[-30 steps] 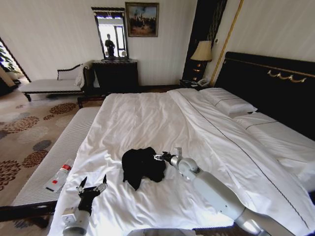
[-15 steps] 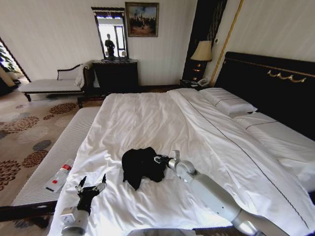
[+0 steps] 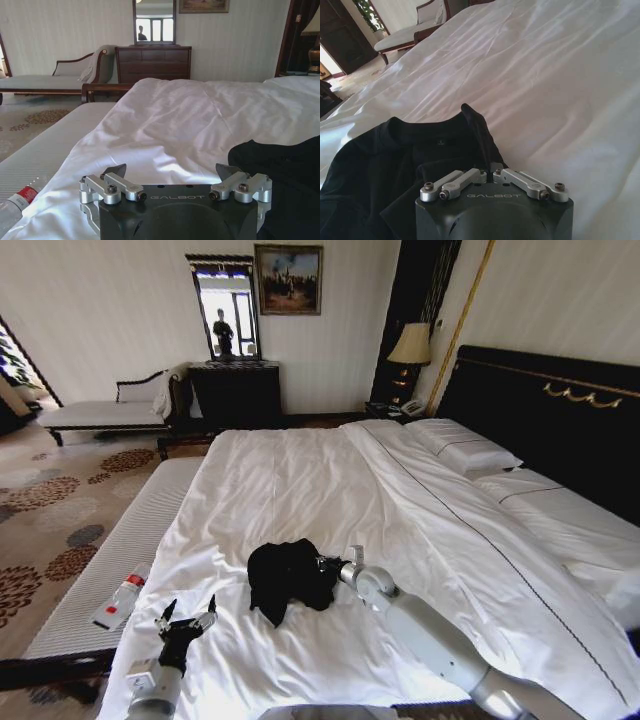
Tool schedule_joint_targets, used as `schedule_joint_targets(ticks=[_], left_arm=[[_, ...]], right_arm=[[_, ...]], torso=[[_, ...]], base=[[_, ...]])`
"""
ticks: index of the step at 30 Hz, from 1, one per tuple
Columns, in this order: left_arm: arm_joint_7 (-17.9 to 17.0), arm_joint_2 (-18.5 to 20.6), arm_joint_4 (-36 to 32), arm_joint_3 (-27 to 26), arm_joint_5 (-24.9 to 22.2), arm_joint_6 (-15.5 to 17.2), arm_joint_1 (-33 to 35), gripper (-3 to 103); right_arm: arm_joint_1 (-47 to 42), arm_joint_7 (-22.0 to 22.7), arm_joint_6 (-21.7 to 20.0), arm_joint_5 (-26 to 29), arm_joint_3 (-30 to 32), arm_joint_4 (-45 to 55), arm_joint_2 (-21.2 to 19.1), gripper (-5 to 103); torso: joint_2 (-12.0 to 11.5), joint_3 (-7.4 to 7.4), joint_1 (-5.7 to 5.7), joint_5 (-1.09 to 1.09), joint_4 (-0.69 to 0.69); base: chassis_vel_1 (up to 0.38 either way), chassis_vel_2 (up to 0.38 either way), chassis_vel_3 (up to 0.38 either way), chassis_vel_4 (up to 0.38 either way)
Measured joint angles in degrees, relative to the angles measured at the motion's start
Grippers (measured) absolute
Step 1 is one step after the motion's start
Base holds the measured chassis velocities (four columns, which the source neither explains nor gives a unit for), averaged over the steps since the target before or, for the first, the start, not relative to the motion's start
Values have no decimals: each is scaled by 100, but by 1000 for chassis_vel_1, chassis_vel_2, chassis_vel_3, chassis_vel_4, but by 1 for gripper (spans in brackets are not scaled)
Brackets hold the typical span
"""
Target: Fold the clothes on the bed.
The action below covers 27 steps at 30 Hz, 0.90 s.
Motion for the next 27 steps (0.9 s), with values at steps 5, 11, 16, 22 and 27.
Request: schedule_joint_targets(ticks=[5, 11, 16, 22, 27], left_arm=[[-8, 13, 19, 15, -17, 38, -37, 100], [-17, 187, 148, 47, -220, 159, -216, 100], [-84, 528, 399, 147, -1063, 292, -704, 100], [-106, 831, 942, 429, -1918, 336, -1589, 100], [-47, 848, 1587, 811, -1979, 217, -2292, 100]], right_arm=[[-21, 14, 1, -6, 0, 100, -29, 1], [-32, 29, 2, -3, 1, 190, -79, 1], [-32, 43, 2, 3, -20, 246, -120, 1], [39, 61, 2, 10, -111, 247, -107, 1], [163, 125, -5, 50, -157, 134, 110, 1]], torso=[[0, 0, 0, 0, 0], [0, 0, 0, 0, 0], [0, 0, 0, -1, -1], [0, 1, 0, 0, -1], [0, 1, 0, 0, 1]], base=[[0, 0, 0, 0], [0, 0, 0, 0], [0, 0, 0, 0], [0, 0, 0, 0], [0, 0, 0, 0]])
